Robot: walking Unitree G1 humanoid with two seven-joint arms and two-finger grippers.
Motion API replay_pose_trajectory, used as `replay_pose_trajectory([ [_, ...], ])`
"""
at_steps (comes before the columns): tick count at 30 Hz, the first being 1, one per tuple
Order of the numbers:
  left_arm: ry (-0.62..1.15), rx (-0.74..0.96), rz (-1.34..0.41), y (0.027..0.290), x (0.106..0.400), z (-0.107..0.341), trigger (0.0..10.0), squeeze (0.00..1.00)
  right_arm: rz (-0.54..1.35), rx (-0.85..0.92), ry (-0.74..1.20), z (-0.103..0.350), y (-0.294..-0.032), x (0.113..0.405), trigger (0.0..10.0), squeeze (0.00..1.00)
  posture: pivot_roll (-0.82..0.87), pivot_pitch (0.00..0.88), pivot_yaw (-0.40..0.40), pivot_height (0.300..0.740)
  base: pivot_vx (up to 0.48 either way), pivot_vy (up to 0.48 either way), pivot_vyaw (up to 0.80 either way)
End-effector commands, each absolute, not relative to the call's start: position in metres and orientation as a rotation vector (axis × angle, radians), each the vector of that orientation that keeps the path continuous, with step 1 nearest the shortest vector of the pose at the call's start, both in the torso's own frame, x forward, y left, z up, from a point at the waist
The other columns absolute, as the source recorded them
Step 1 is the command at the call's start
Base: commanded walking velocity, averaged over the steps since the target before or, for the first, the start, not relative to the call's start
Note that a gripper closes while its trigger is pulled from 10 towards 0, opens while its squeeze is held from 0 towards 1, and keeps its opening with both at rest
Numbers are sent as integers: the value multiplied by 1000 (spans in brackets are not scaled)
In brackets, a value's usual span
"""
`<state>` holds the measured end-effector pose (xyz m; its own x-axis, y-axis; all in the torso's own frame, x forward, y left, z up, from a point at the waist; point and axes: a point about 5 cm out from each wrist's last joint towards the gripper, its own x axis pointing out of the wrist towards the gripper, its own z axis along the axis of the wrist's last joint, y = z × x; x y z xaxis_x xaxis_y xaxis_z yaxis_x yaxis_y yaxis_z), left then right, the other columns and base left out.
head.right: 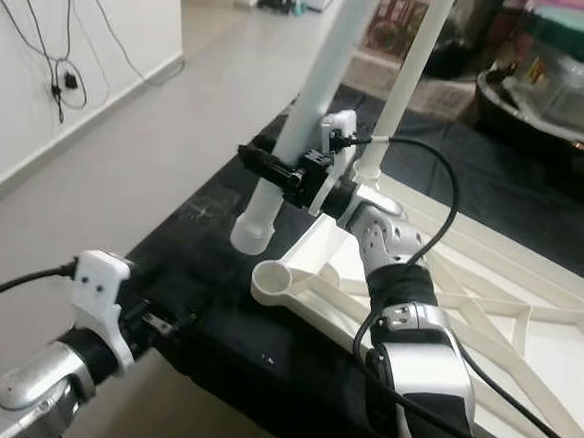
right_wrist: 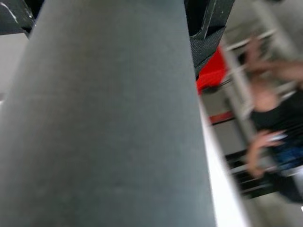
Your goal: Building children table
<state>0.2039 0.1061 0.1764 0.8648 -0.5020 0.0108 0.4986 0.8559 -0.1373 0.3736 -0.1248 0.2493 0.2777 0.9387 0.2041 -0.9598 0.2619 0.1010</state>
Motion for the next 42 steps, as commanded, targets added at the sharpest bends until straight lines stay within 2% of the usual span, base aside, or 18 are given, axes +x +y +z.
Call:
replay_pose_trajectory([
  [1,49,-151,-554,102,197,174,10000,0,1369,188,-79,243,-132,371,10000,0,257,182,-132,740,0,0,0],
  [9,66,-160,-568,98,191,172,10000,0,1375,116,-38,231,-138,371,10000,0,258,183,-132,740,0,0,0],
  [17,72,-161,-569,98,189,172,10000,0,1296,14,-49,227,-146,375,10000,0,259,179,-129,740,0,0,0],
  [23,69,-158,-565,98,188,173,10000,0,1353,-13,-23,224,-149,373,10000,0,263,181,-129,740,0,0,0],
  [30,73,-157,-567,98,186,175,10000,0,1445,-24,10,215,-143,367,10000,0,272,196,-125,740,0,0,0],
  [42,78,-152,-567,98,184,176,10000,0,1455,-34,-4,208,-126,368,10000,0,279,209,-124,740,0,0,0],
])
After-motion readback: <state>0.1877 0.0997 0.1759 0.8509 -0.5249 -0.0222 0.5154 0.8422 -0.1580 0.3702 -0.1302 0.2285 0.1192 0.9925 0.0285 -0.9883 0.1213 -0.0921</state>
